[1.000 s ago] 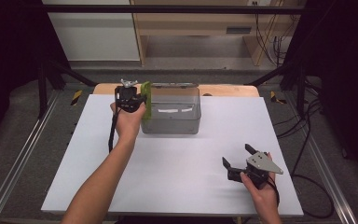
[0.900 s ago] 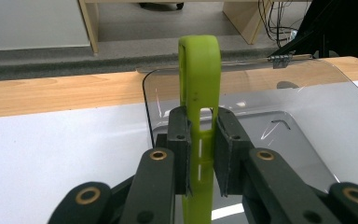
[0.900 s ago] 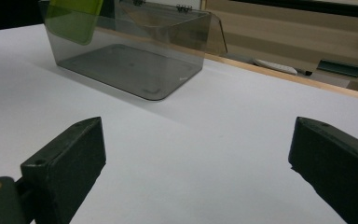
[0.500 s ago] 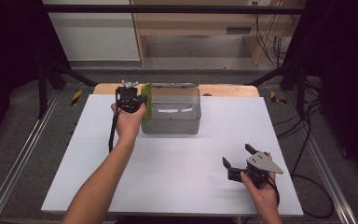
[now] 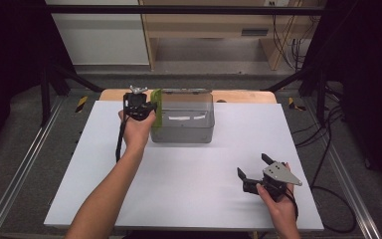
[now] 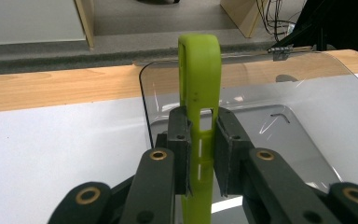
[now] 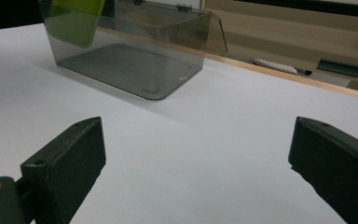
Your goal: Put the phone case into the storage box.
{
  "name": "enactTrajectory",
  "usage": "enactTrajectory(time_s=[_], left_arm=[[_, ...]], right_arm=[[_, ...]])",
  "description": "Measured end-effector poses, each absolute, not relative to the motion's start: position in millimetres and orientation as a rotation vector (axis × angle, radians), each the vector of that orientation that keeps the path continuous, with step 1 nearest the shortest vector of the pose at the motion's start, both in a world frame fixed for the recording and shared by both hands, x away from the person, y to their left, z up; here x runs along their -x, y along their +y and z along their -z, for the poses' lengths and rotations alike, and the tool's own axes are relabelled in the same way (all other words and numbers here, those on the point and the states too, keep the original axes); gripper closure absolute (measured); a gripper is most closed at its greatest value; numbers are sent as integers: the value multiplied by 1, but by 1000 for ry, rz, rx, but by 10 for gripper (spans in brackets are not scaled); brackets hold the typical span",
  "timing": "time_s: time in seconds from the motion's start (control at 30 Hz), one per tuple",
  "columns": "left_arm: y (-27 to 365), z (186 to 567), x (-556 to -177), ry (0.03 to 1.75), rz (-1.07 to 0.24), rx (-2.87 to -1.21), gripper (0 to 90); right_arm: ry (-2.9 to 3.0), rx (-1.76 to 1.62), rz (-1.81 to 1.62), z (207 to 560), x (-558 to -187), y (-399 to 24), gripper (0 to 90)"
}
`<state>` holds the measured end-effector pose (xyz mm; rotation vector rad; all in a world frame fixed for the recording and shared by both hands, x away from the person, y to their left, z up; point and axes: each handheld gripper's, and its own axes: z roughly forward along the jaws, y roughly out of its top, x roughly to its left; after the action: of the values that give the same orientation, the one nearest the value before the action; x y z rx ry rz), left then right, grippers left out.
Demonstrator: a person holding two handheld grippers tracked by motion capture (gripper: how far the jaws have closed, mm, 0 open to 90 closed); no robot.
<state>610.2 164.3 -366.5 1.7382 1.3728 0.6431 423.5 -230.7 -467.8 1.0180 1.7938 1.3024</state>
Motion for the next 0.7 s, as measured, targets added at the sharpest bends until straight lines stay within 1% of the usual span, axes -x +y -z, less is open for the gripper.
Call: enactTrajectory(time_s=[0.7], left_arm=[[163, 363, -615, 1392, -622, -1781, 779]], right_arm=[[1798, -1027, -1302, 468, -424, -231, 42]])
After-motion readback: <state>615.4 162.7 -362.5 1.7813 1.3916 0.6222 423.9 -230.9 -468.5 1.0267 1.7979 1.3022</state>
